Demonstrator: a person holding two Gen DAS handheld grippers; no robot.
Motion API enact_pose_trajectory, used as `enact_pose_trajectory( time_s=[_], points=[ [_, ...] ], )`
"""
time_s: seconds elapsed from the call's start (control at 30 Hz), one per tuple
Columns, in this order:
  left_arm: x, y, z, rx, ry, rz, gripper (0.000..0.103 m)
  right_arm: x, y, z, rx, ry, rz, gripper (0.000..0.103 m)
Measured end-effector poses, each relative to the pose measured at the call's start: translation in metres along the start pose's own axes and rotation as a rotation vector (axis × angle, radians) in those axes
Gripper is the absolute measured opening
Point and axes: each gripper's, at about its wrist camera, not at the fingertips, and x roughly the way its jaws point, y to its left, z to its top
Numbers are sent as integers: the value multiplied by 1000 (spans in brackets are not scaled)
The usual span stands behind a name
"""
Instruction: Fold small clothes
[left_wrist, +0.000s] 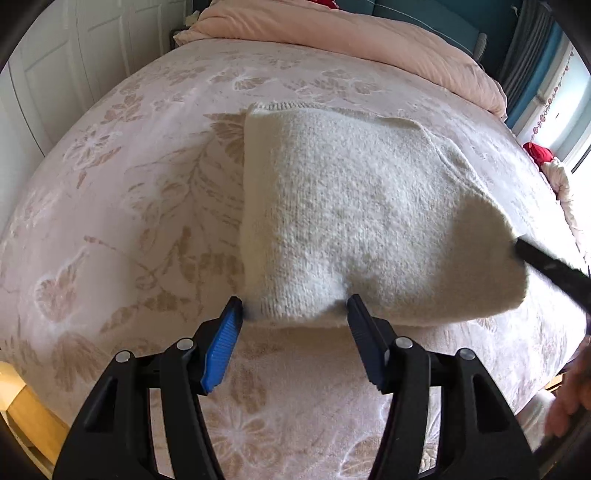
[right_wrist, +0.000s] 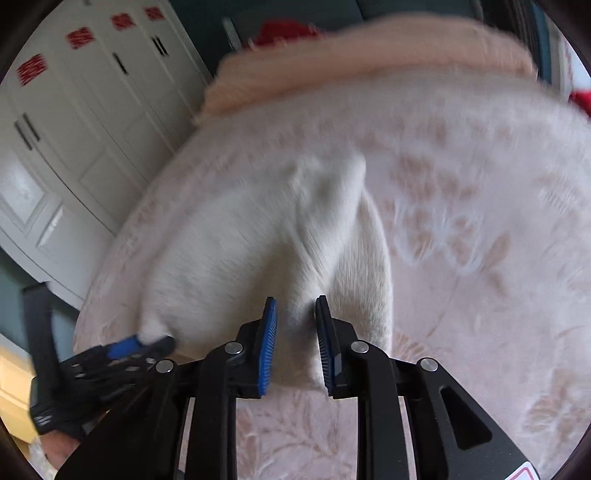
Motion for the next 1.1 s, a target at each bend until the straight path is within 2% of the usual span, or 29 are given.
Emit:
enact_pose_trajectory(
  time_s=[0.03, 0.1, 0.17, 0.23, 0.27, 0.37, 0.47, 0.53, 0.6, 0.73, 0.77, 0.83, 0.87, 0.9, 0.93, 0.97, 1.03, 1.1],
  points=[
    [0, -2, -1, 5, 2, 5, 56, -1, 2, 0, -12, -9, -2, 14],
    [-2, -5, -2, 10, -1, 14, 56, 2, 7, 1, -36, 6, -9, 13],
    [-3, -6, -3, 10, -1, 20, 56, 15, 6, -7, -48, 58, -31, 11],
    [-3, -6, -3, 6, 1, 21, 56, 56, -7, -13, -46, 151, -93, 4],
    [-3, -6, -3, 5, 5, 21, 56, 67, -15, -16, -22, 174, -91, 3],
    [-4, -5, -3, 17, 2, 32, 56, 56, -16, -10, 25, 156, -71, 3],
    [-7, -4, -4, 24, -11, 39, 56, 24, -3, -5, 5, 85, -48, 5],
    [-8, -2, -4, 21, -20, 40, 56, 13, 1, -8, -26, 52, -70, 5],
    [-13, 2, -4, 6, -35, 28, 56, 16, -1, -9, -30, 65, -91, 5],
    [-27, 16, 9, -54, -84, -37, 62, 29, -27, 15, 72, 60, -59, 23],
    [-25, 19, 16, -61, -86, -37, 62, 35, -31, 23, 90, 60, -46, 38],
    [-16, 20, 25, -63, -69, -35, 62, 67, -40, 47, 117, 106, -41, 55],
    [-11, 19, 28, -58, -60, -37, 62, 79, -42, 51, 117, 130, -25, 54],
    [-4, 18, 30, -52, -47, -34, 62, 99, -44, 56, 127, 182, 22, 36],
    [2, 17, 31, -49, -36, -26, 62, 112, -46, 60, 138, 216, 37, 24],
    [6, 15, 33, -46, -36, -31, 62, 109, -40, 68, 128, 196, 33, 14],
    [6, 12, 32, -37, -46, -37, 62, 79, -21, 85, 47, 70, 65, 13],
    [8, 10, 32, -27, -54, -38, 63, 59, -9, 91, -24, -15, 54, 13]
  ],
)
